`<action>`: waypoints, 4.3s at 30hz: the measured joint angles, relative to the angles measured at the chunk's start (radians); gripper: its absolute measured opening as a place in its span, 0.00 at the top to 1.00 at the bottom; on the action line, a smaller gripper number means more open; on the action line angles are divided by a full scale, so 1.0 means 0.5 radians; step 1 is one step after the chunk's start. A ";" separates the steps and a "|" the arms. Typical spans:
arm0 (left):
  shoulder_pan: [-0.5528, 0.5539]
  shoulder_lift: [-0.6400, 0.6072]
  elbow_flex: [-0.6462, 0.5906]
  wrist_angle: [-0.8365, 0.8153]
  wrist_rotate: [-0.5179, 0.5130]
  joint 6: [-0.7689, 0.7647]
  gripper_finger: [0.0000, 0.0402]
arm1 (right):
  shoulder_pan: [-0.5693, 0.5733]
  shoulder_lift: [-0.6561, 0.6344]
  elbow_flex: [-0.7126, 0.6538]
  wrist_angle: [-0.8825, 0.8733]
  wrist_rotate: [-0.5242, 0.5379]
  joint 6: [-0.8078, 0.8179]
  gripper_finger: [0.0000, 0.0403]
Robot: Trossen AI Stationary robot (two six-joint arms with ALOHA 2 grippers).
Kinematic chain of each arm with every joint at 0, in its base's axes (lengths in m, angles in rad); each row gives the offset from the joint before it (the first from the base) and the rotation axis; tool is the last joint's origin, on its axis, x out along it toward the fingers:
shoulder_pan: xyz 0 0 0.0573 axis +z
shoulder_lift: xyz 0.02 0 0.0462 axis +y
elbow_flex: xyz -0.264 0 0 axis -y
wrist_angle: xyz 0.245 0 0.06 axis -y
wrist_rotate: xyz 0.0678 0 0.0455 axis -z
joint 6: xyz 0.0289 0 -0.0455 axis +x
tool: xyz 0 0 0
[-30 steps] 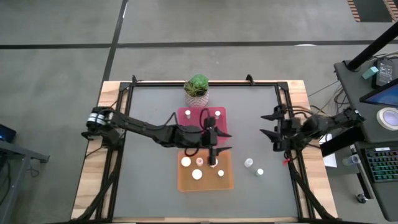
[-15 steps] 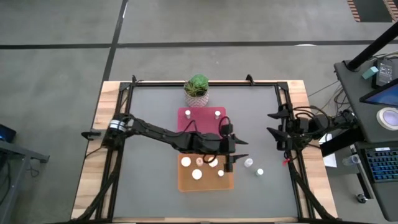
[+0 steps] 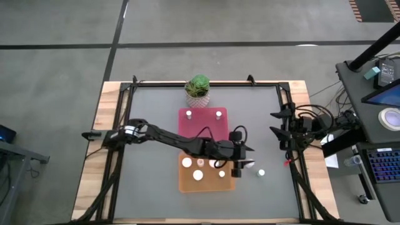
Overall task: Pick and place medicine bottles into bin by pill shape (circle, oval)
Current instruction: Put the white tablet bottle into the pink bin
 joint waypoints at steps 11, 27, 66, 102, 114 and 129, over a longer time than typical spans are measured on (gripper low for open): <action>0.000 0.223 0.172 -0.009 0.050 -0.101 0.52 | -0.001 0.002 0.005 -0.008 0.002 0.000 0.39; 0.006 0.293 0.142 -0.009 0.082 -0.158 0.52 | 0.000 0.002 0.005 -0.015 0.003 0.000 0.39; 0.029 0.457 0.134 0.087 0.156 -0.314 0.52 | -0.001 0.003 0.005 -0.016 0.004 -0.002 0.39; 0.034 0.457 0.113 0.085 0.093 -0.343 0.72 | -0.001 0.003 0.005 -0.021 0.003 -0.009 0.39; 0.028 0.457 0.113 0.082 0.046 -0.308 0.72 | 0.000 0.003 0.005 -0.028 0.003 -0.037 0.39; 0.027 0.341 0.110 -0.054 -0.007 -0.308 0.72 | 0.000 -0.007 0.005 -0.034 0.010 -0.038 0.39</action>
